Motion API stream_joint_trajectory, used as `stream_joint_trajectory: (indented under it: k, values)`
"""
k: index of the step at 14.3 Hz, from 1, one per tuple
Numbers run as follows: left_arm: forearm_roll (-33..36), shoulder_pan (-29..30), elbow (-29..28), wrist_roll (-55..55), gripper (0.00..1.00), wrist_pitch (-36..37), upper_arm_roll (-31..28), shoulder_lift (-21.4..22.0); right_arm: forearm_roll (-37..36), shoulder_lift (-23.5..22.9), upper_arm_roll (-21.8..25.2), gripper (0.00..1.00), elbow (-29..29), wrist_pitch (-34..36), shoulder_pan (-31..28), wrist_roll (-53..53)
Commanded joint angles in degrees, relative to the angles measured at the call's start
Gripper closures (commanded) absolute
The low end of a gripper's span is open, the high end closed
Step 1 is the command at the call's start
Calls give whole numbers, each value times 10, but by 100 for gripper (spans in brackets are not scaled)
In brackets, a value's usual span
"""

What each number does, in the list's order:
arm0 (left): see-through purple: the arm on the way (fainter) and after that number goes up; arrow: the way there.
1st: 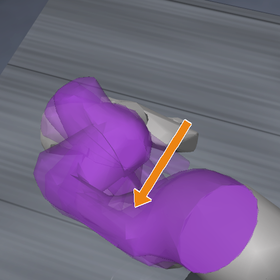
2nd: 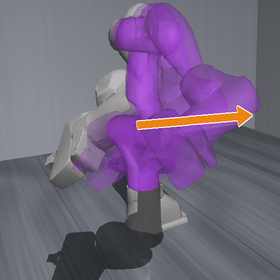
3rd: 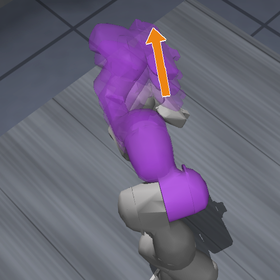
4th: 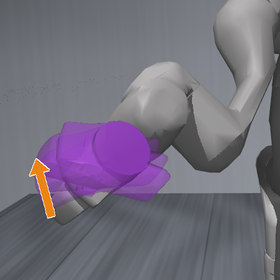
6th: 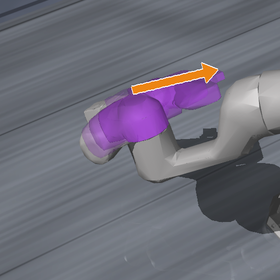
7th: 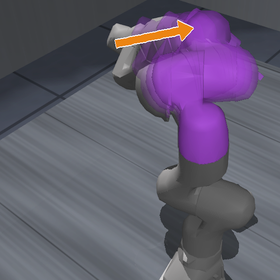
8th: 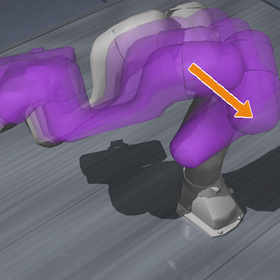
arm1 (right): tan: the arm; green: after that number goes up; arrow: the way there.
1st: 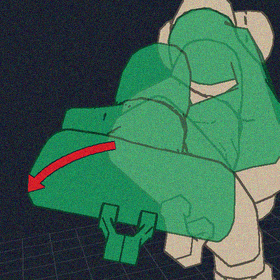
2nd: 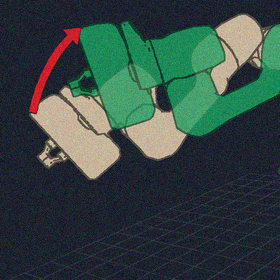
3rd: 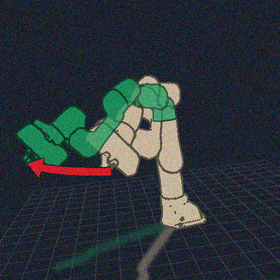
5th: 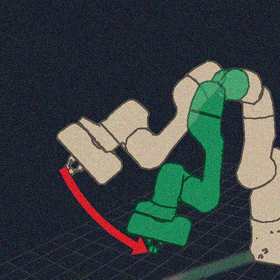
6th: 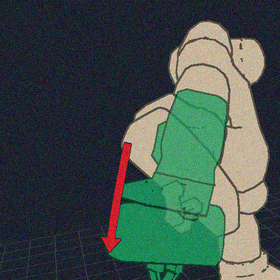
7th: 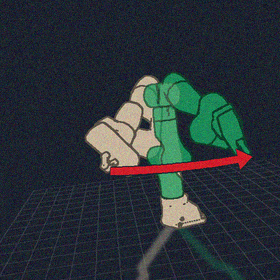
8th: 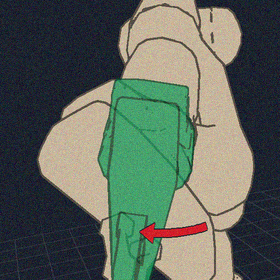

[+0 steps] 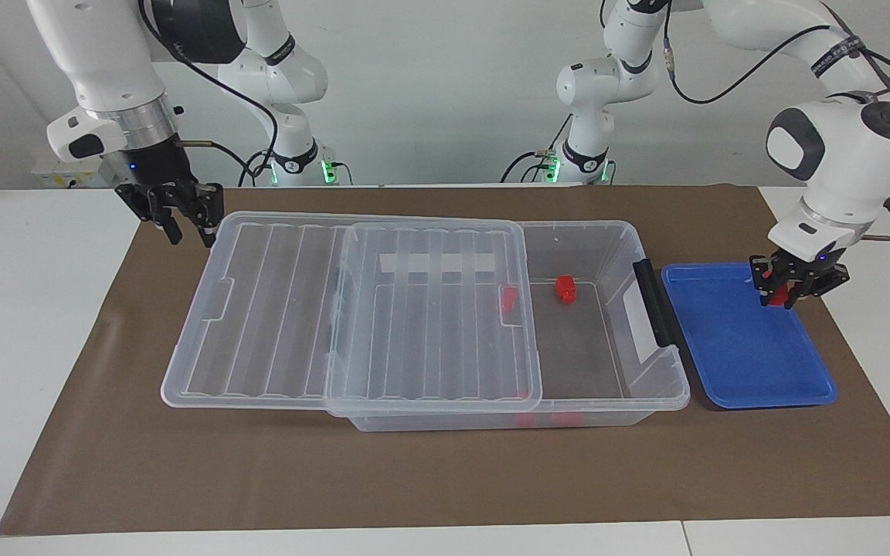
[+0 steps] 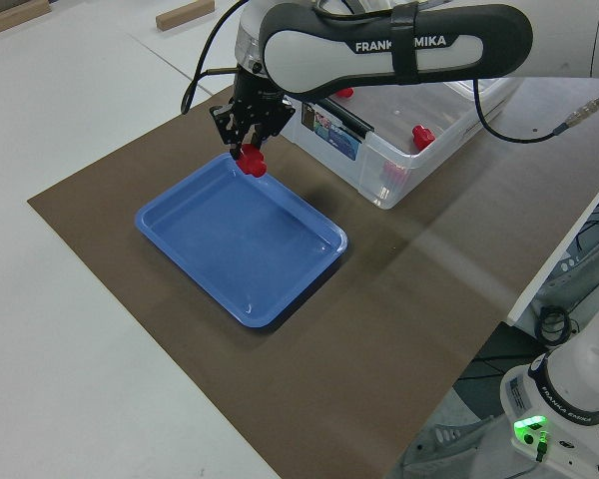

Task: Place red block in blue tray from box
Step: 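Release the block in the tray while the right gripper slides the lid back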

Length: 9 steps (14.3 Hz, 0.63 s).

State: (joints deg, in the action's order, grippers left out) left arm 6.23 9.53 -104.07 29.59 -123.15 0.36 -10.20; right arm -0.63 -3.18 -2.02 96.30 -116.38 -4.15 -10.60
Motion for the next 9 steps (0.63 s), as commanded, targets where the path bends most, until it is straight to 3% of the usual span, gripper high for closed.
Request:
stream_joint_trajectory:
  k: [1,6,9]
  values:
    - [-7,14,-60,18,80,-68,6,11,1,-47,-4,100,-6,-68,-14,-8]
    - [-34,18,-78,14,79,-126,6,-21,3,-132,-4,100,-49,-125,-24,-7]
    - [-37,19,-83,10,79,-162,6,-48,-1,-158,-4,100,-50,-153,-33,-5]
